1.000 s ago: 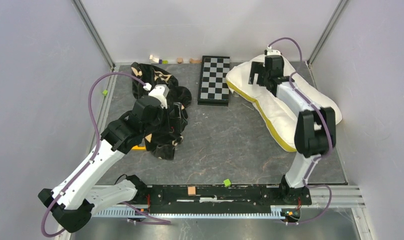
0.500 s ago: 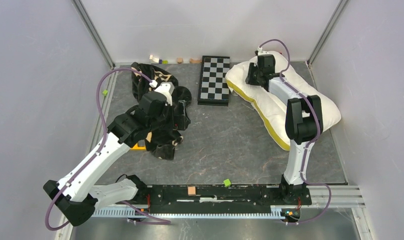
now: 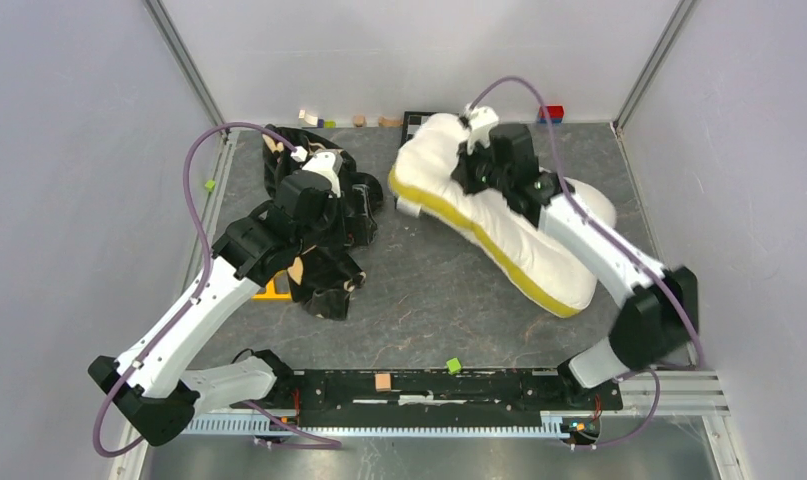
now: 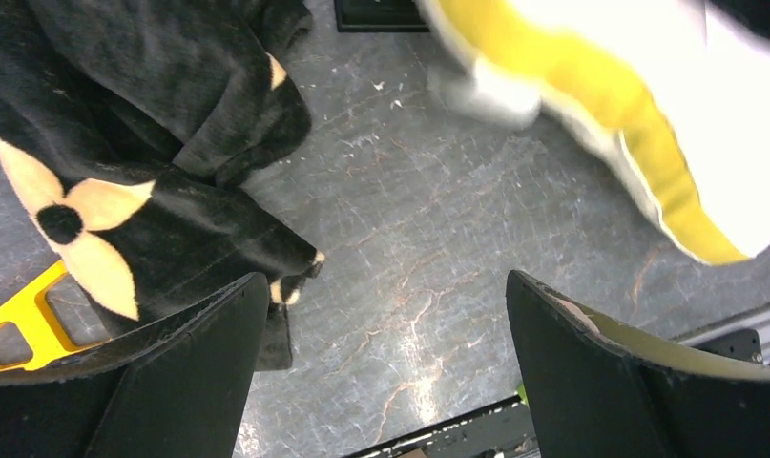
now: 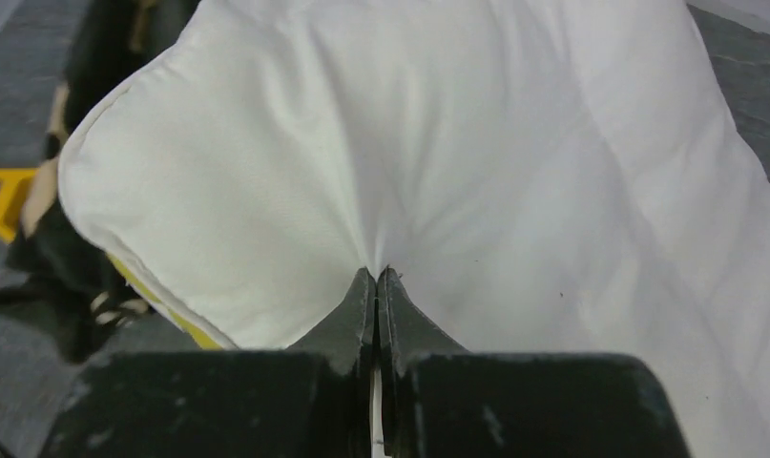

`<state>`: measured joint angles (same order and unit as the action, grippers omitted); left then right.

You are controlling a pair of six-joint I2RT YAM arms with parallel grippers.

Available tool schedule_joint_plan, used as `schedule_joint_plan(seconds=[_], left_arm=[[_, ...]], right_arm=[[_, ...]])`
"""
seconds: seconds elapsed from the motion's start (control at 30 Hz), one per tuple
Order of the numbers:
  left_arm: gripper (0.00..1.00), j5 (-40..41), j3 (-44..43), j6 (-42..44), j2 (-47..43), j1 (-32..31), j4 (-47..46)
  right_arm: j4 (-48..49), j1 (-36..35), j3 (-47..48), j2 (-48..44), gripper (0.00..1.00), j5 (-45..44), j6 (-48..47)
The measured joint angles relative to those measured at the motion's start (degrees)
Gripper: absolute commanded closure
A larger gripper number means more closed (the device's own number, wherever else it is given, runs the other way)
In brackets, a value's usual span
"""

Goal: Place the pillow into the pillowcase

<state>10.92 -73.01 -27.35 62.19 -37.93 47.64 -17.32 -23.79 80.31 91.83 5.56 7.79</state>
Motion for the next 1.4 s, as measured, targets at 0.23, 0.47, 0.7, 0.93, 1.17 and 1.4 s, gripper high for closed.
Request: schedule_joint_plan(seconds=[0.23, 0.47, 0.7, 0.93, 1.17, 1.4], left_arm=[[0.0, 3.17, -0.02, -1.66, 2.23, 1.53, -1.05], [0.03, 1.09, 6.47, -4.11, 5.11, 2.23, -7.06], [0.0, -3.08, 14.16, -8.11, 9.03, 2.19, -11.32], [0.0, 6.23, 14.36, -9.03, 7.26, 4.33, -10.27], [0.0, 11.39, 19.54, -11.43, 11.39, 9.66, -10.91], [0.31, 10.99, 21.66, -12.66, 21.33, 10.29, -15.56]], right_arm=[[4.79, -10.27, -25.4, -19.34, 0.85, 2.19, 1.4], [1.95, -9.44, -32.28, -22.32, 0.44, -1.62, 3.65], [1.6, -10.25, -31.36, -23.8, 0.16, -6.08, 6.12], [1.75, -16.92, -24.87, -15.69, 0.02, -13.62, 5.84], [3.69, -20.28, -24.0, -3.54, 0.28, -20.17, 6.01], [7.15, -17.51, -30.4, -7.69, 0.53, -24.3, 9.33]])
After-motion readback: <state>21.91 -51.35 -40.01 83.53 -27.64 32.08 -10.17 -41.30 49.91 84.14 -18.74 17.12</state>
